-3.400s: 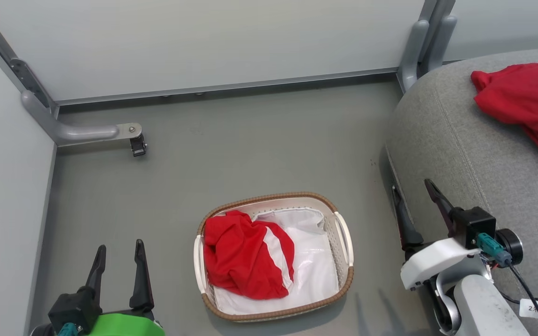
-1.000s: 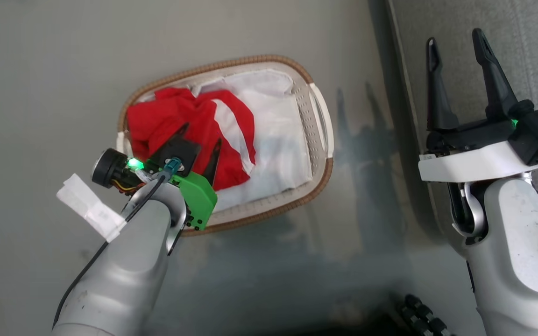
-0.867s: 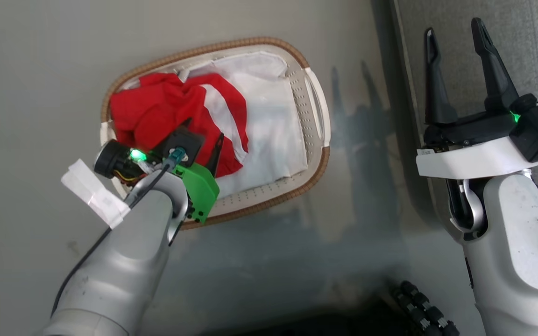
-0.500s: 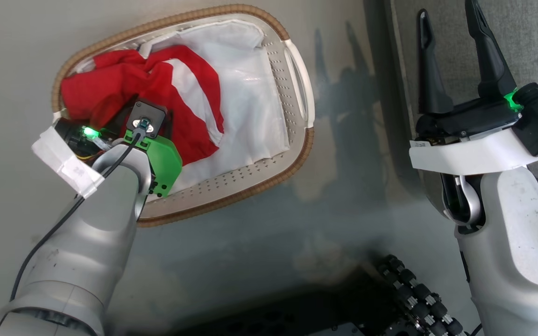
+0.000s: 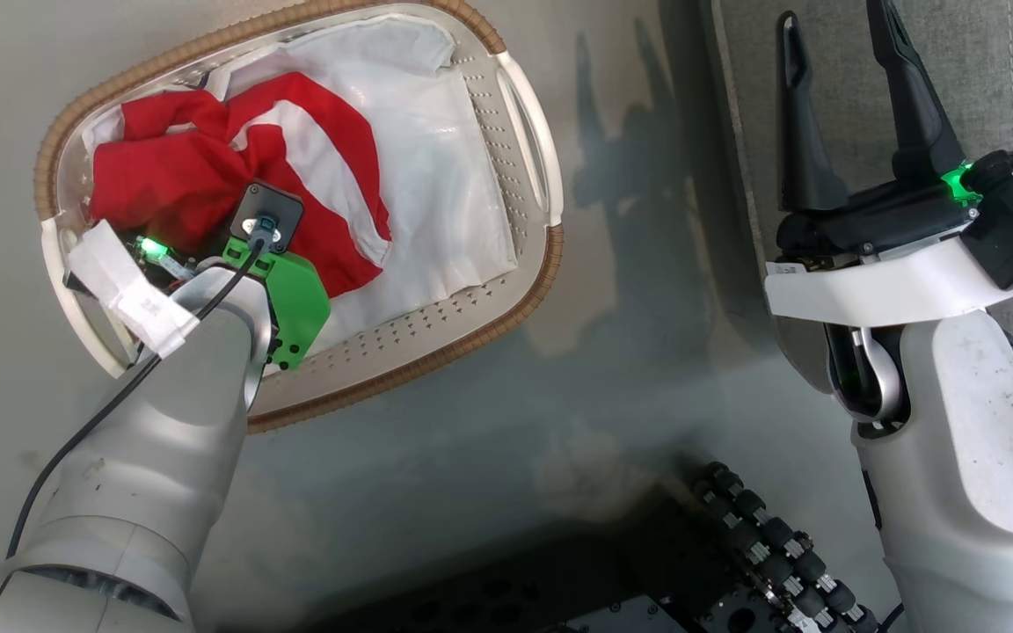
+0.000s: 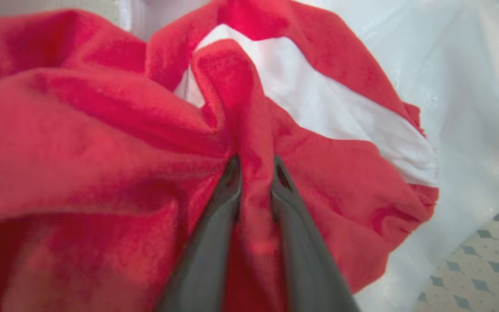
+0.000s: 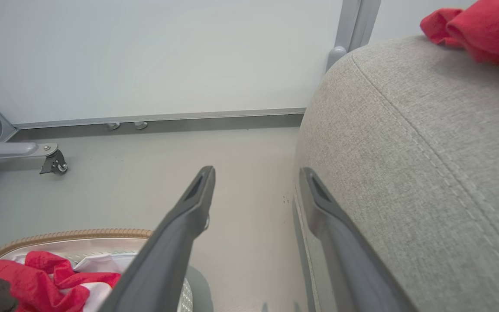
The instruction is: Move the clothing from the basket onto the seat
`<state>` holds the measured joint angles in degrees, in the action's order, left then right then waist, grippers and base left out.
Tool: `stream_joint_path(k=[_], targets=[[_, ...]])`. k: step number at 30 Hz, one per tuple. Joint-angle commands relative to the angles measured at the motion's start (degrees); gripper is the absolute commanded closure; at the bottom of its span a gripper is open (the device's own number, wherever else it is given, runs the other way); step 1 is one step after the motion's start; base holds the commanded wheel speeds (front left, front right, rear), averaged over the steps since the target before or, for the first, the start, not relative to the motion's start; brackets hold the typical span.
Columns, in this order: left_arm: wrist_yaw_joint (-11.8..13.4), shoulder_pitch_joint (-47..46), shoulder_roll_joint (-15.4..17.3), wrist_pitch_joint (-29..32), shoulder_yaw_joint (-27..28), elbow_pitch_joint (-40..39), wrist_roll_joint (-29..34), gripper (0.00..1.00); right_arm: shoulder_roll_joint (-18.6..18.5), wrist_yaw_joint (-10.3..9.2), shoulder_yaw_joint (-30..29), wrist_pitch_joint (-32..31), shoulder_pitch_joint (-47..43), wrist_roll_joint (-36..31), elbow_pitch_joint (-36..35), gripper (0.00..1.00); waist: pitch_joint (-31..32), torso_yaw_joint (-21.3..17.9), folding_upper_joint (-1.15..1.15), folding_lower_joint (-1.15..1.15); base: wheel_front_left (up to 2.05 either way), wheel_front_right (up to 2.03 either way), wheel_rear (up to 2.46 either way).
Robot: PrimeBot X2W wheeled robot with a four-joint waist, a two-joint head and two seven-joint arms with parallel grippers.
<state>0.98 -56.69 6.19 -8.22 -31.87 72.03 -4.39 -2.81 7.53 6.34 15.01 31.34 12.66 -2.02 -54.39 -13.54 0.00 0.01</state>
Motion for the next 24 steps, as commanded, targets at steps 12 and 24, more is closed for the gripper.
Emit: stream_joint_path(k=[12,24], targets=[[-3.60,4.09,-2.18,-6.28,-1.28,-3.26,-2.50,1.00,-0.17,-0.08,-0.40,0.26,-1.70,-1.85,3.77,0.00,9.16,3.40,0.00,-0.01,0.00,0.00,0.00],[-5.94,12.80,-0.46,-6.99,-4.25,-23.10,-1.93,1.00,-0.20,-0.08,-0.57,0.26,-7.80,-5.12,10.13,0.00,25.39,7.67,0.00,-0.01,0.00,0.00,0.00]])
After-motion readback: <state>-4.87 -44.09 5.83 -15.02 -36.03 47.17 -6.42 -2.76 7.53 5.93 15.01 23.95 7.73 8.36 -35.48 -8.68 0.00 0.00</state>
